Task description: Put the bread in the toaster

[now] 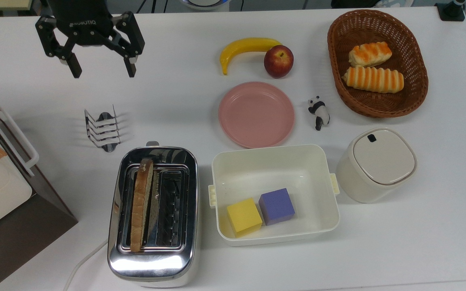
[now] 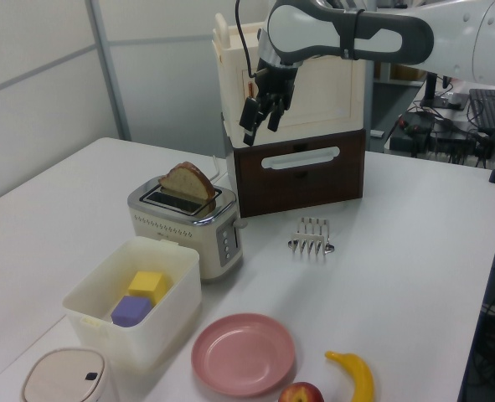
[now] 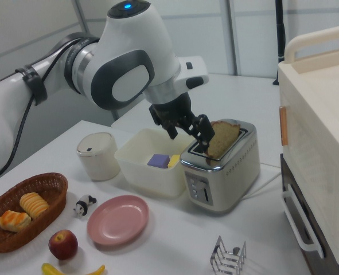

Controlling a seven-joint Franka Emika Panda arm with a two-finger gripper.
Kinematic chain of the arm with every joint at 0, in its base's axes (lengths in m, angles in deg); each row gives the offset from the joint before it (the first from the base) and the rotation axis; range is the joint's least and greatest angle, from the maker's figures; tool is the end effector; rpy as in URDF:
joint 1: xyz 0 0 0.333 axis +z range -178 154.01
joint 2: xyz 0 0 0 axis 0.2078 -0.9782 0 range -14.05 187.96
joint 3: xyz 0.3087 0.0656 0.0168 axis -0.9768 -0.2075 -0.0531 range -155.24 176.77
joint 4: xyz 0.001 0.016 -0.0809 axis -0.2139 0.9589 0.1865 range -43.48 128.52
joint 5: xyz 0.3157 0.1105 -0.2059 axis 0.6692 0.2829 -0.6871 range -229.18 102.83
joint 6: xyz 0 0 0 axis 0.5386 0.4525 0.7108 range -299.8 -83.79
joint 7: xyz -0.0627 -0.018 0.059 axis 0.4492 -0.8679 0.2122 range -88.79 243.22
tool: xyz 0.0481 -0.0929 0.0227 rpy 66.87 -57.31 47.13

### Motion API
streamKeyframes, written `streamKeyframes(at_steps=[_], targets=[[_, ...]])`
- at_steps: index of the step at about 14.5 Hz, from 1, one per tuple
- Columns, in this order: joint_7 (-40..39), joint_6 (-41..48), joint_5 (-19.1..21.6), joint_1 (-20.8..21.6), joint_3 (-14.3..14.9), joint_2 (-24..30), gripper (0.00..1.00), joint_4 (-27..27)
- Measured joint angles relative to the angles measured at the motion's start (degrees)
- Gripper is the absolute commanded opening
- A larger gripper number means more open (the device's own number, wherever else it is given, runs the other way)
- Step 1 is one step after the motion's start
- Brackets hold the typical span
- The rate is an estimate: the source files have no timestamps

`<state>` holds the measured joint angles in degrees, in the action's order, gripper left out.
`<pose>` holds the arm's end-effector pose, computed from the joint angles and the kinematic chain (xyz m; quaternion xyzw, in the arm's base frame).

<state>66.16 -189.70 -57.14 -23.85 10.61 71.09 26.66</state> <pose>0.6502 -0.1261 0.6166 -0.9901 0.0126 -0.1373 0.0259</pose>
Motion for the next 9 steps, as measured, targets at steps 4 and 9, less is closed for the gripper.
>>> streamKeyframes(at_steps=[4,9], targets=[[-0.1,5.9,-4.0,0.1,0.0,0.0,1.0,0.2],[-1.4,9.6,-6.1,0.4,-0.4,0.0,1.0,0.7]])
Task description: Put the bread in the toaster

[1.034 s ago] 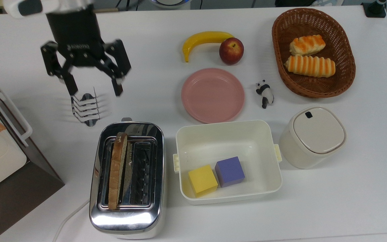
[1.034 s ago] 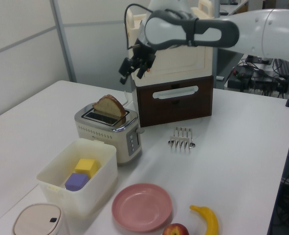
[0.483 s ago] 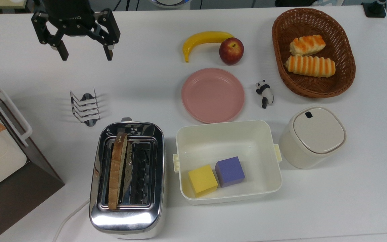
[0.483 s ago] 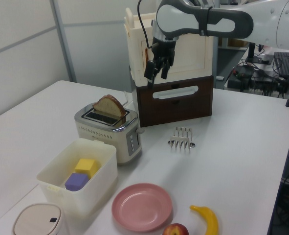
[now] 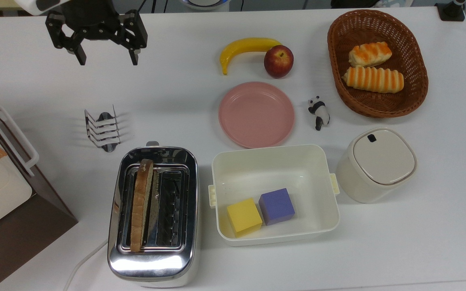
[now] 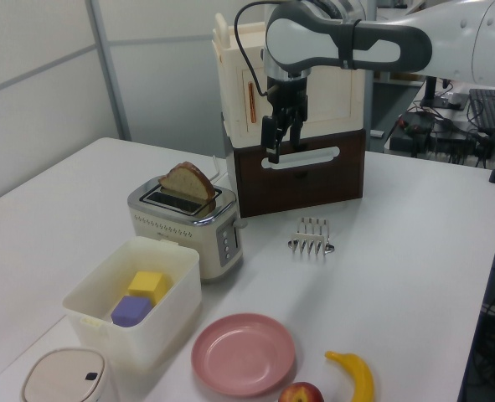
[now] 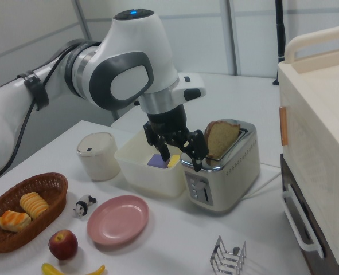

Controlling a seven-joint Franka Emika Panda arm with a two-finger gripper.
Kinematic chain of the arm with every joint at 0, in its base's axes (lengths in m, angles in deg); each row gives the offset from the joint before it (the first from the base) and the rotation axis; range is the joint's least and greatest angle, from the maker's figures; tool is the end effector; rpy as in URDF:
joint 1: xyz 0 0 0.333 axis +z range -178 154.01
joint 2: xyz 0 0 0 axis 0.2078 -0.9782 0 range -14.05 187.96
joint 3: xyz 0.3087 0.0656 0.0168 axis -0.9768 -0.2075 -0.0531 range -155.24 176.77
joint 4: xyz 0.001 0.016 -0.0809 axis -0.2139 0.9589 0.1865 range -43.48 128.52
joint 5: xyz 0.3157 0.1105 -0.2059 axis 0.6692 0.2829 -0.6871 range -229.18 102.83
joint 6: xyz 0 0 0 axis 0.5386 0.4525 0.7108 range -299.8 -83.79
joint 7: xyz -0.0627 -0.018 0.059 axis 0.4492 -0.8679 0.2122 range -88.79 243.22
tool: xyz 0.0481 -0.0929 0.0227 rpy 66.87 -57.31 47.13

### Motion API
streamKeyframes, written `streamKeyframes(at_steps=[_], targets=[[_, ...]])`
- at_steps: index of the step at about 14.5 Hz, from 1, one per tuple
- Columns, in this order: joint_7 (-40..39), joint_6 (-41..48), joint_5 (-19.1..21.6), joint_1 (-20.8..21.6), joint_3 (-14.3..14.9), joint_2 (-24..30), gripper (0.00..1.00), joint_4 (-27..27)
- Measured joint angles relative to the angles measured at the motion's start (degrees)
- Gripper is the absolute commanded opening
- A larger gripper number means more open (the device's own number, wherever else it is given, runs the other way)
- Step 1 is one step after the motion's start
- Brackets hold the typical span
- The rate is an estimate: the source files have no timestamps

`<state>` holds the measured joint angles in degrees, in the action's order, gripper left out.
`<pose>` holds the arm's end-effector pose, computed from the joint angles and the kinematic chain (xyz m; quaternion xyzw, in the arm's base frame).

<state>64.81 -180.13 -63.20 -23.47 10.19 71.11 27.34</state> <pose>0.6351 -0.1232 0.5931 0.9991 0.0128 0.0401 0.0072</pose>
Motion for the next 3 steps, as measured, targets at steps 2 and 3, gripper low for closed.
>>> streamKeyframes(at_steps=[2,3], targets=[[-0.5,0.3,-0.4,0.1,-0.1,0.0,1.0,0.3],[-0.6,0.3,-0.5,0.2,-0.1,0.0,1.0,0.5]])
